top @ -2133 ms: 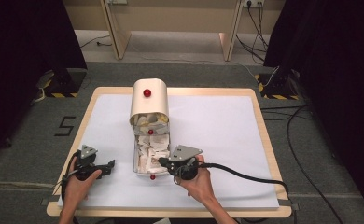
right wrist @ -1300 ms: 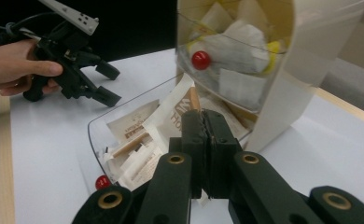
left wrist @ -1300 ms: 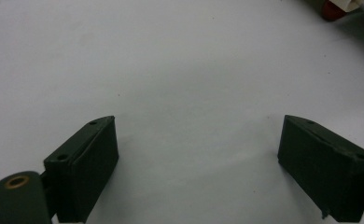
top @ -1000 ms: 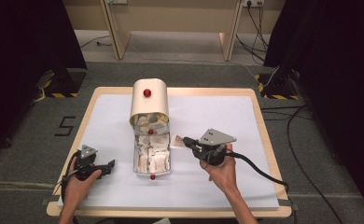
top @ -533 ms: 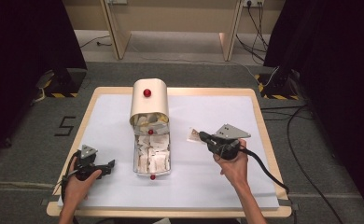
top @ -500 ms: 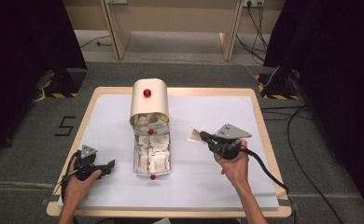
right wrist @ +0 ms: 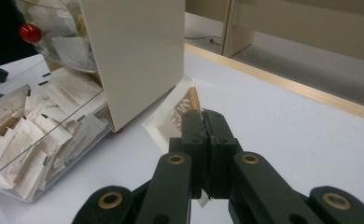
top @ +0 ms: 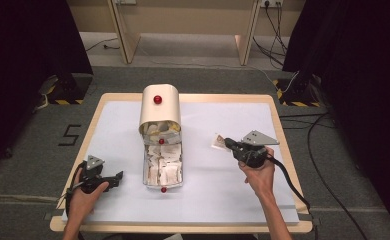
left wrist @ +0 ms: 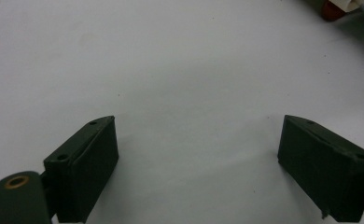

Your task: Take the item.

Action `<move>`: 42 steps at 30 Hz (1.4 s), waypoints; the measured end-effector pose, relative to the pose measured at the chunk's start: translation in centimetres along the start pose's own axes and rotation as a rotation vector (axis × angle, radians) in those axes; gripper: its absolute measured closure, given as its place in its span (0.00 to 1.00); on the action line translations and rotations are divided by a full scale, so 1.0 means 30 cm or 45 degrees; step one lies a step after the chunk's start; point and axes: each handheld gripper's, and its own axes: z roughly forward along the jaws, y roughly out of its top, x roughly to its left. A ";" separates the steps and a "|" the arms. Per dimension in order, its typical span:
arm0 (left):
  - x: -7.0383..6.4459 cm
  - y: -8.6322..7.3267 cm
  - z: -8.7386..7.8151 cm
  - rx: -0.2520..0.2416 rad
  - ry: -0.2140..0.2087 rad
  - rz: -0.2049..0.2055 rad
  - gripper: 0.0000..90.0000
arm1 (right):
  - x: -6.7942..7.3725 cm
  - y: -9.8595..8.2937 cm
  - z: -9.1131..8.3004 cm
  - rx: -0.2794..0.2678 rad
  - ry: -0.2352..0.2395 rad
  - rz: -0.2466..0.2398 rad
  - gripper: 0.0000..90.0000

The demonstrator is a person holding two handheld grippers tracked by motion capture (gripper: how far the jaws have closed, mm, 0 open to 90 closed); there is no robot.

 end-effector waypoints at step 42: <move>0.001 0.000 -0.001 0.005 -0.001 0.005 0.13 | -0.142 -0.152 0.053 0.160 -0.143 0.107 0.98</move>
